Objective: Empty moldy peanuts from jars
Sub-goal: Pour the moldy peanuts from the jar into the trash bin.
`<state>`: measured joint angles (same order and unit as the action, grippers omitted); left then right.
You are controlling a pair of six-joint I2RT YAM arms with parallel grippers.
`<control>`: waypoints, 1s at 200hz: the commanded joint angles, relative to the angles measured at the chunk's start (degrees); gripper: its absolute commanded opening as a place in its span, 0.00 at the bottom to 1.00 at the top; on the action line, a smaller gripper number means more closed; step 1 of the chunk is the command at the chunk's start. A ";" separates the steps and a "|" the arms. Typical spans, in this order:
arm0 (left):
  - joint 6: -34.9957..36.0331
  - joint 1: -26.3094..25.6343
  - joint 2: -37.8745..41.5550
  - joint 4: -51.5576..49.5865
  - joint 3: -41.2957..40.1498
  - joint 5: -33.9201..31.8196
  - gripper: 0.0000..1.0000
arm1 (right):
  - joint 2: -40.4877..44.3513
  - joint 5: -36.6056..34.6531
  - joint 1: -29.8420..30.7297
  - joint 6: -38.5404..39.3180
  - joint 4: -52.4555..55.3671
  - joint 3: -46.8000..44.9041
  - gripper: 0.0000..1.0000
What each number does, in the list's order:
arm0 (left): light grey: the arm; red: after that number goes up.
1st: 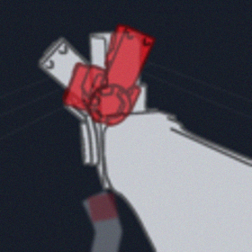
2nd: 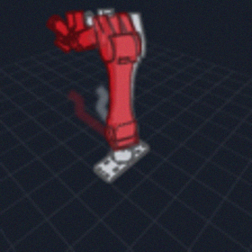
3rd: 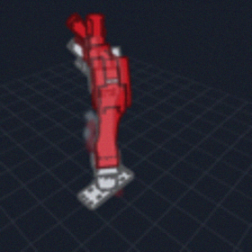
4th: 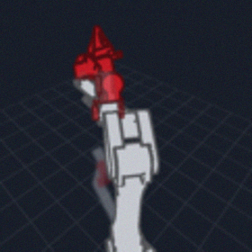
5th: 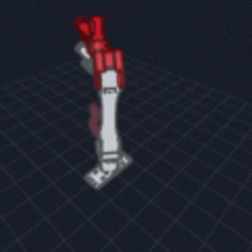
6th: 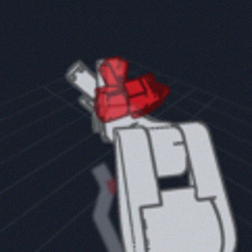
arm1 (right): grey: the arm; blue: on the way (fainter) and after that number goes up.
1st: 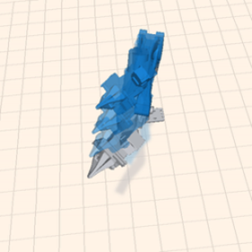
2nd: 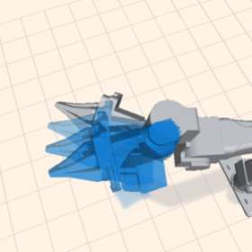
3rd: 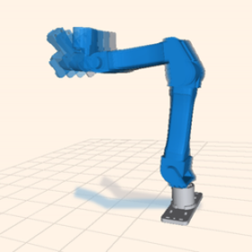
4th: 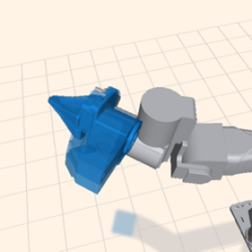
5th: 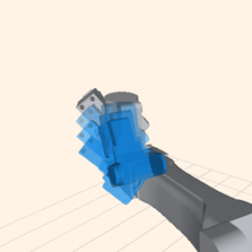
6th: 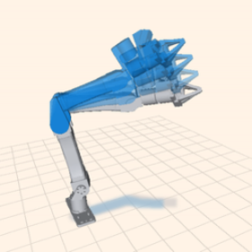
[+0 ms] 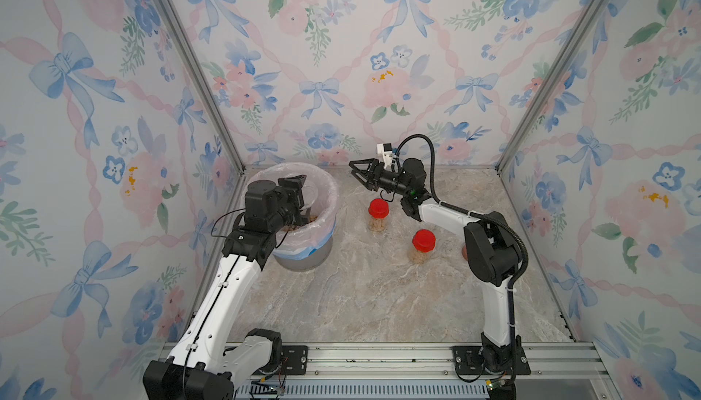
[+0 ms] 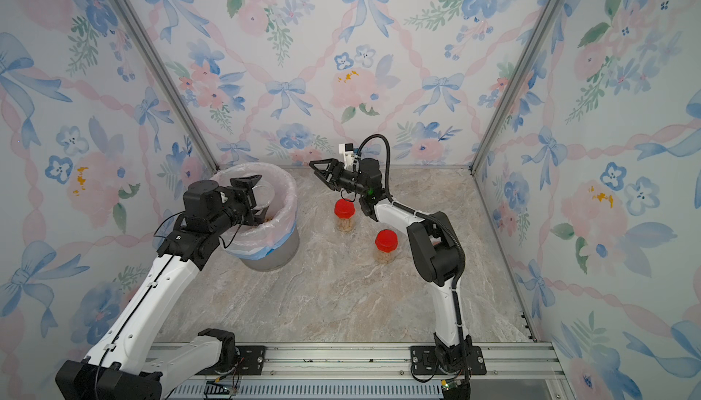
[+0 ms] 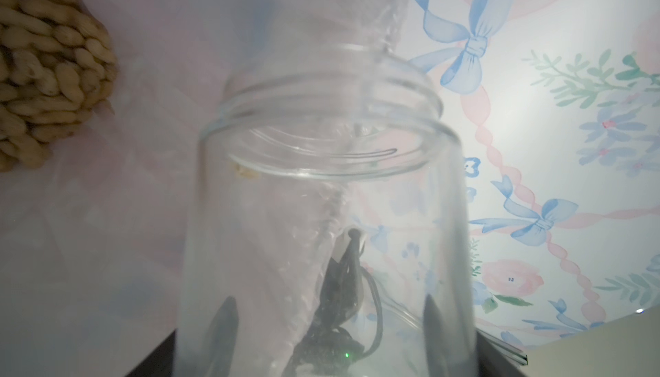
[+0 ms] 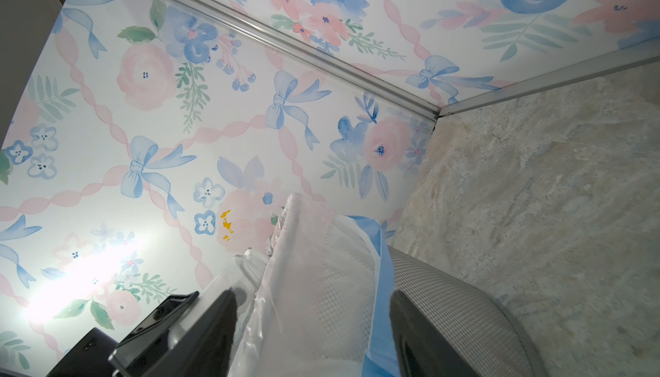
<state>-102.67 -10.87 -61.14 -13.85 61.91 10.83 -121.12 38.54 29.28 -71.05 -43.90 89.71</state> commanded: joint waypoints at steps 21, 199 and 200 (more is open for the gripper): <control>-1.87 0.42 4.49 4.78 4.57 0.49 0.00 | 1.16 0.32 -0.69 1.47 -1.39 -1.51 0.70; 52.87 -0.56 -1.28 5.85 15.53 15.67 0.00 | 1.76 6.54 -4.27 2.47 0.12 -1.80 0.70; 53.12 -0.64 -1.27 5.85 15.48 15.60 0.00 | 1.89 6.50 -4.29 2.53 0.30 -1.85 0.70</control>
<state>-63.40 -10.28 -65.39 -12.56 75.48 24.18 -121.89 42.72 25.54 -71.07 -46.48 88.31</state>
